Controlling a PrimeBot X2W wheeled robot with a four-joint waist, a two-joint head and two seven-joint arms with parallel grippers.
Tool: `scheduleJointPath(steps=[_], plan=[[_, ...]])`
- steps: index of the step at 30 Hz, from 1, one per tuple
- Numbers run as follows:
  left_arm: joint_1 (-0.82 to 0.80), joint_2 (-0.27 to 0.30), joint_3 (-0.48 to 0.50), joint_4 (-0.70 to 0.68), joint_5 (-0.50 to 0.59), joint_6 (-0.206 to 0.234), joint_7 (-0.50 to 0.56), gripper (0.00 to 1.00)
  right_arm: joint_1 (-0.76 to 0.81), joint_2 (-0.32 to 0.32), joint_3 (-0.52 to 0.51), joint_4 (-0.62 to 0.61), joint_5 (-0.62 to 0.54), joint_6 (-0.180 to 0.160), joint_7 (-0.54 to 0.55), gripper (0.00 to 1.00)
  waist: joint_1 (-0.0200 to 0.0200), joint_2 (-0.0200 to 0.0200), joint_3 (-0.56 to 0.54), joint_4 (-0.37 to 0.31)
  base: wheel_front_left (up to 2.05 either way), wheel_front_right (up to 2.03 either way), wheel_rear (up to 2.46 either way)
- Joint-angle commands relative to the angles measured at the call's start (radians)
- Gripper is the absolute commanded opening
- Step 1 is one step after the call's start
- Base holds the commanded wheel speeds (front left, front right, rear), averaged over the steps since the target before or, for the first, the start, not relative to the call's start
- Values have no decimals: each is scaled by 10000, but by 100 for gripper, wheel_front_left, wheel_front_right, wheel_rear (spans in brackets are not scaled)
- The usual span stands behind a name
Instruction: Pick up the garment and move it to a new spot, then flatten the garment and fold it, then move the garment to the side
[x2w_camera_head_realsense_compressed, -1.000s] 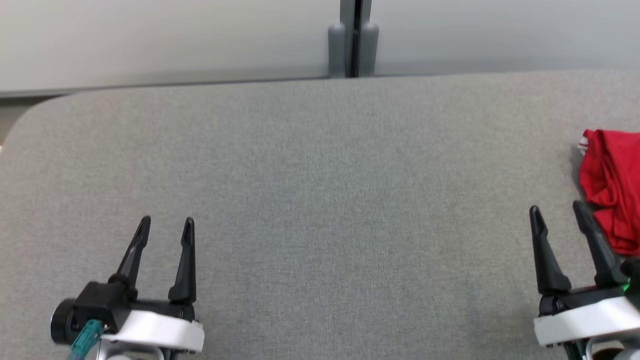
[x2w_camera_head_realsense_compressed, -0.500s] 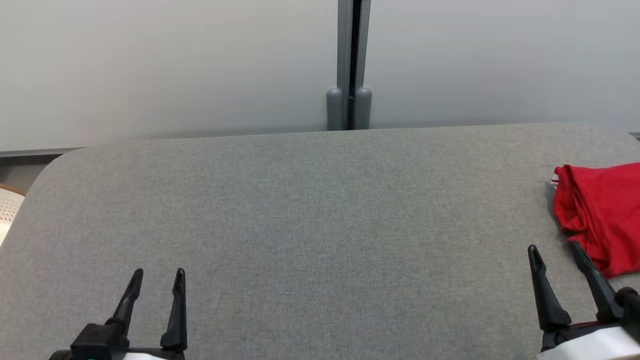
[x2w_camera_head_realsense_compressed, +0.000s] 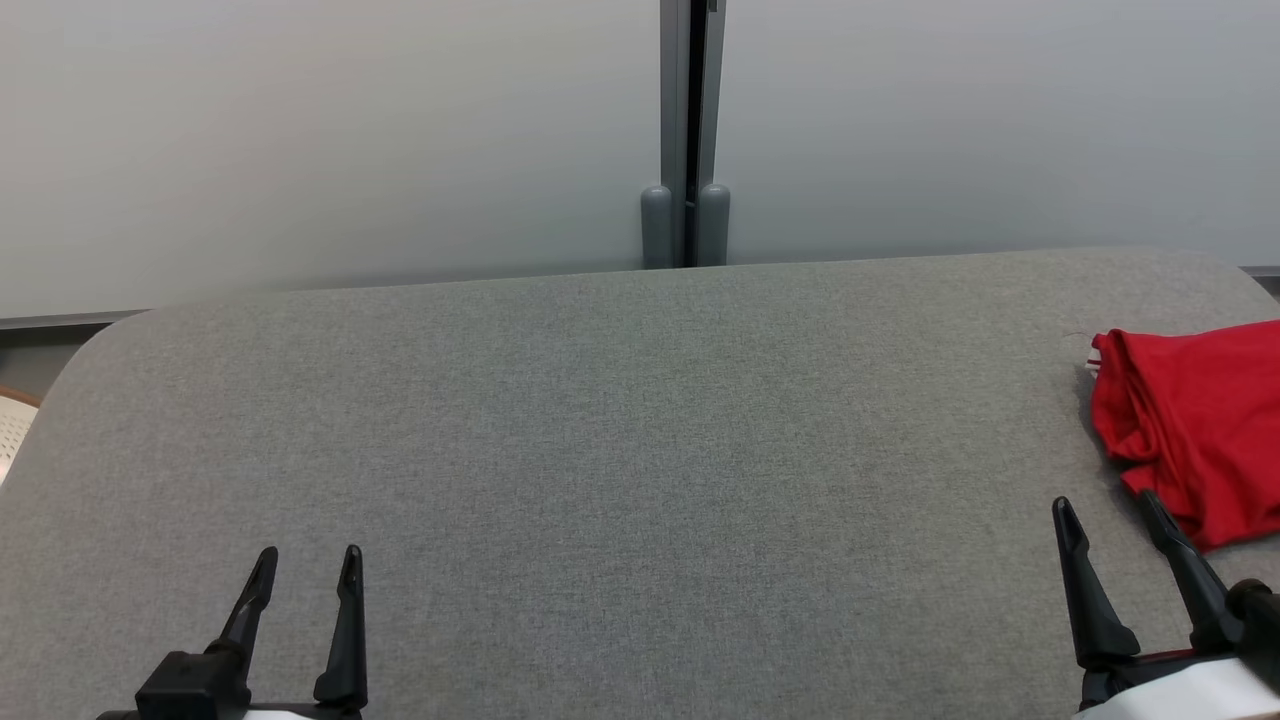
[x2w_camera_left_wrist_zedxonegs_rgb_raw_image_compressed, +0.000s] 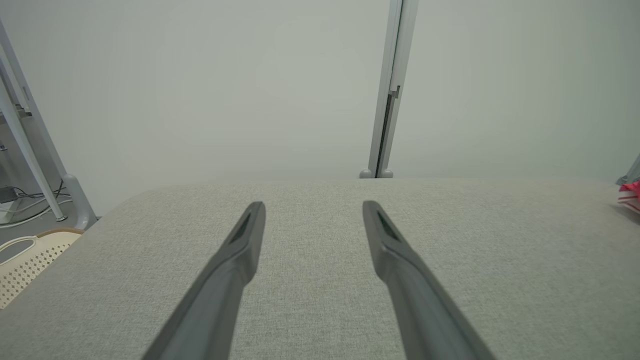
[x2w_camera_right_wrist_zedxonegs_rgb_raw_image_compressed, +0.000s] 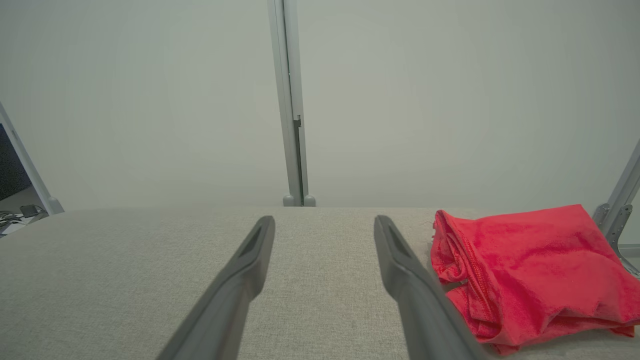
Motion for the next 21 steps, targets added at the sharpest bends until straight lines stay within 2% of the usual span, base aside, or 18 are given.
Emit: scheduleJointPath(steps=[1, 21], plan=[[58, 74, 6, -46, 10, 43, 30, 100, 47, -59, -14, -2, 30, -7, 59, 100, 0, -1, -6, -9, 0, 0, 0], [161, 108, -153, -309, 26, 329, 322, 100, -88, -38, 60, 47, 94, -7, 54, 100, 0, -1, -151, 55, 0, 0, 0]])
